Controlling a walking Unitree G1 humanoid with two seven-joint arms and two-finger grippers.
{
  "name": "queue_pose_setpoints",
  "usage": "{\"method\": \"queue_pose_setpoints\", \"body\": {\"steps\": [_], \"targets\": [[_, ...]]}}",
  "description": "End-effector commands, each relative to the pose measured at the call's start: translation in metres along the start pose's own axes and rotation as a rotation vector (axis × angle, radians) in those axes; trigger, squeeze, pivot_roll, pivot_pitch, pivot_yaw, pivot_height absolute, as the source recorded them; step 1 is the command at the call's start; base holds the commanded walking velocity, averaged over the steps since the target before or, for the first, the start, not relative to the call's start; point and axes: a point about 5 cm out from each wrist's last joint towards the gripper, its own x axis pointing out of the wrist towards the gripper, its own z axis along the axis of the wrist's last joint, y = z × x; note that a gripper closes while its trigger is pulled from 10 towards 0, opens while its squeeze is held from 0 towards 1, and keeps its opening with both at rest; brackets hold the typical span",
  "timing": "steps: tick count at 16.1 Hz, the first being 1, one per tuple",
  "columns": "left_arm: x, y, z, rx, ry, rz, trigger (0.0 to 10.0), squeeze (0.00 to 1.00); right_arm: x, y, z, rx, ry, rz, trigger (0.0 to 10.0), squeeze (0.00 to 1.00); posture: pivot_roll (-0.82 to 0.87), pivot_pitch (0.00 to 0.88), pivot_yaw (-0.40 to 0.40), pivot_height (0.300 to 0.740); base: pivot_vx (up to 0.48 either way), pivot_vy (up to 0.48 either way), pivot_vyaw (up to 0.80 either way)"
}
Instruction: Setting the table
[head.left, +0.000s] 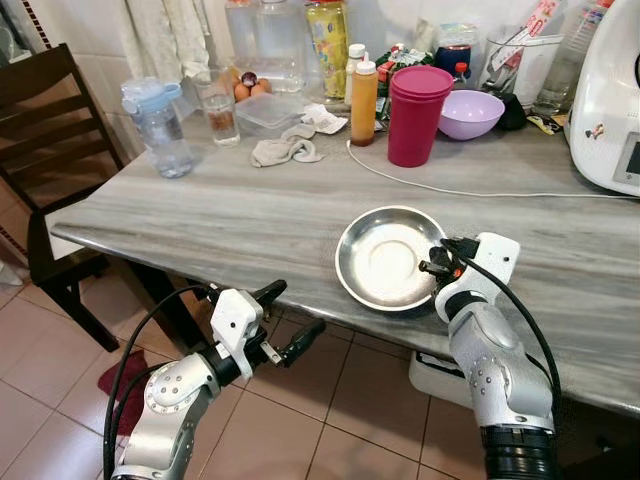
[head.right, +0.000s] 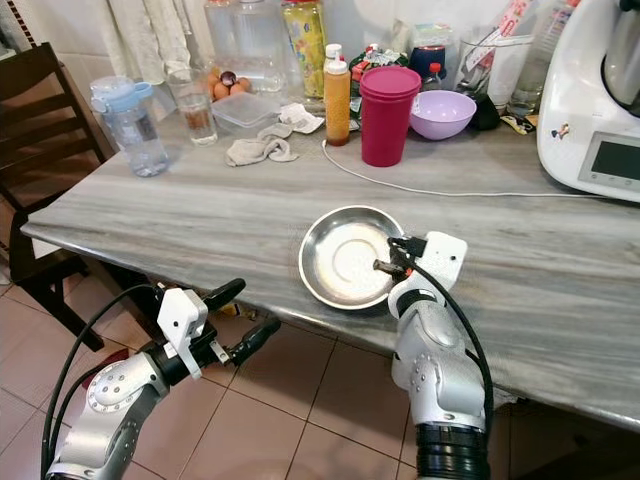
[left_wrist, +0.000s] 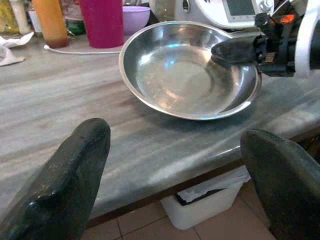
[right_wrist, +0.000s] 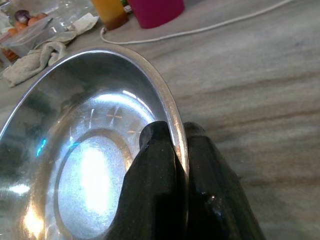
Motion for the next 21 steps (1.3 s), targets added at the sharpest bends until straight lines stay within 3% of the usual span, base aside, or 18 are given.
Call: {"method": "queue_pose_setpoints", "body": {"steps": [1, 8, 9, 10, 14, 21], "targets": [[0.000, 0.002, 0.004, 0.027, -0.002, -0.013, 10.0, 0.00, 0.002, -0.008, -0.013, 0.030, 0.071, -0.062, 10.0, 0.00, -0.17, 0.063, 0.068, 0.740, 0.000, 0.000, 0.00], [0.001, 0.000, 0.001, 0.040, 0.007, -0.028, 10.0, 0.00, 0.008, 0.010, -0.023, 0.137, 0.168, -0.048, 10.0, 0.00, -0.17, 0.070, 0.075, 0.740, 0.000, 0.000, 0.00], [0.002, 0.000, 0.001, 0.037, 0.005, -0.028, 10.0, 0.00, 0.008, 0.012, -0.026, 0.143, 0.181, -0.044, 10.0, 0.66, -0.17, 0.070, 0.075, 0.740, 0.000, 0.000, 0.00], [0.002, 0.000, 0.000, 0.035, 0.005, -0.029, 10.0, 0.00, 0.008, 0.013, -0.027, 0.145, 0.187, -0.042, 10.0, 1.00, -0.17, 0.071, 0.075, 0.740, 0.000, 0.000, 0.00], [0.003, -0.001, 0.000, 0.035, 0.004, -0.029, 10.0, 0.00, 0.010, 0.012, -0.023, 0.141, 0.162, -0.059, 10.0, 1.00, -0.17, 0.070, 0.077, 0.740, 0.000, 0.000, 0.00], [0.007, -0.003, 0.006, 0.040, -0.008, -0.032, 10.0, 0.00, 0.015, 0.018, 0.001, 0.083, 0.013, -0.058, 10.0, 1.00, -0.17, 0.073, 0.077, 0.740, 0.000, 0.000, 0.00]]}}
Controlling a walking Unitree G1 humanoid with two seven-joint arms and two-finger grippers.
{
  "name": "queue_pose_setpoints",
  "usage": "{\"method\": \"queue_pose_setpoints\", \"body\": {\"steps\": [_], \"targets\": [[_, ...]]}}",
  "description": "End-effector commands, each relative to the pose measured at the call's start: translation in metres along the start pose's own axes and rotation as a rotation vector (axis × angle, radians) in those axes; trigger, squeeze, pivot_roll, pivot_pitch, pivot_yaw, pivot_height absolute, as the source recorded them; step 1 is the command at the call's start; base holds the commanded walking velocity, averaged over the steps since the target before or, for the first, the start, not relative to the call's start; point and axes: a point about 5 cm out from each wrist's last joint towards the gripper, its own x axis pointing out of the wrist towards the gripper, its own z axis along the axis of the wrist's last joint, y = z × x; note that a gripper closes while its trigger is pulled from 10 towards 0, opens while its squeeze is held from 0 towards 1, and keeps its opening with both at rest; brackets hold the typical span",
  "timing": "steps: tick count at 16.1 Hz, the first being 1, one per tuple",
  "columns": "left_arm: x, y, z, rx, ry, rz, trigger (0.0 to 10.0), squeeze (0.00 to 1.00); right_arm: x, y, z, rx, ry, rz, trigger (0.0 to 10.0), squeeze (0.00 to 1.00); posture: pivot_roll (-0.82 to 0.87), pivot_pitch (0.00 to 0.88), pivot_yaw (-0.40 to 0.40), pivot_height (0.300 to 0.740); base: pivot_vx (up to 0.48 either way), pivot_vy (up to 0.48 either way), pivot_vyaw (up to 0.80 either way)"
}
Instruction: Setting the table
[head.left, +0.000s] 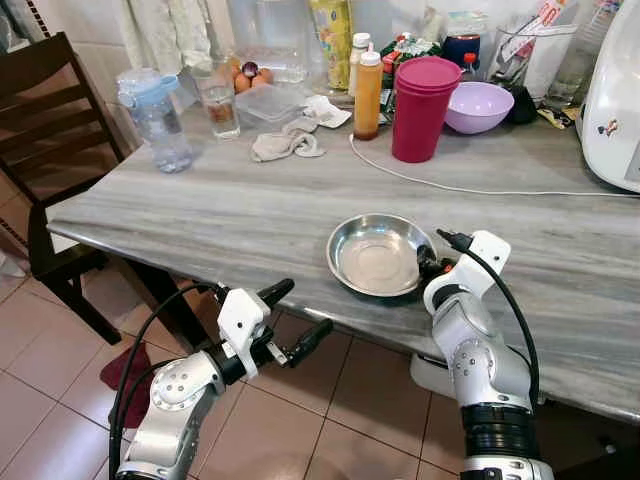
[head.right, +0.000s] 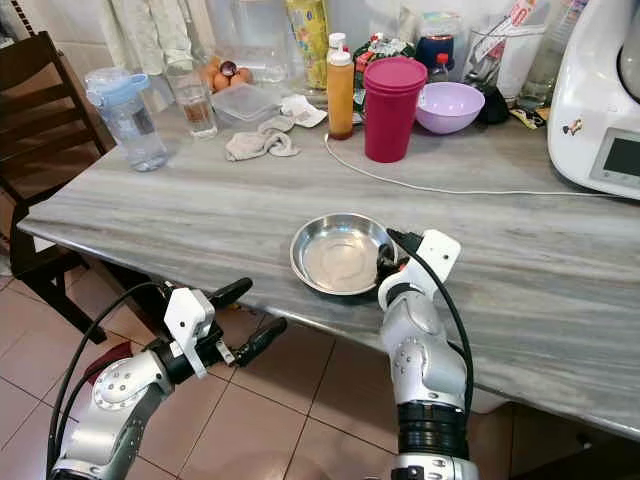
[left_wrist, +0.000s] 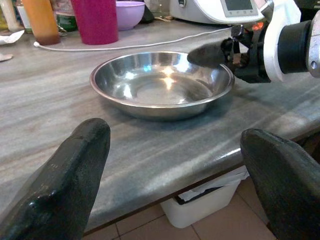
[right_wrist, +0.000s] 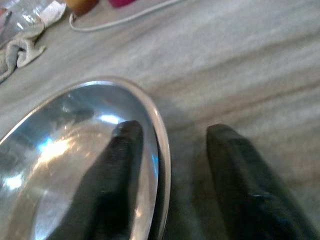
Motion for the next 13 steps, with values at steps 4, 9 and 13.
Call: {"method": "queue_pose_setpoints", "body": {"steps": [4, 9, 13], "targets": [[0.000, 0.002, 0.006, 0.019, -0.009, 0.005, 10.0, 0.00, -0.007, 0.012, 0.021, -0.173, -0.171, 0.079, 10.0, 1.00, -0.16, 0.073, 0.075, 0.740, 0.000, 0.000, 0.00], [-0.001, 0.011, 0.010, -0.011, -0.026, 0.091, 10.0, 0.00, -0.036, 0.016, 0.048, -0.456, -0.450, 0.205, 10.0, 1.00, -0.16, 0.074, 0.077, 0.740, 0.000, 0.000, 0.00], [-0.006, 0.022, 0.005, -0.086, -0.061, 0.303, 10.0, 0.00, -0.047, 0.009, 0.042, -0.509, -0.454, 0.204, 10.0, 1.00, -0.17, 0.078, 0.082, 0.740, 0.000, 0.000, 0.00]]}}
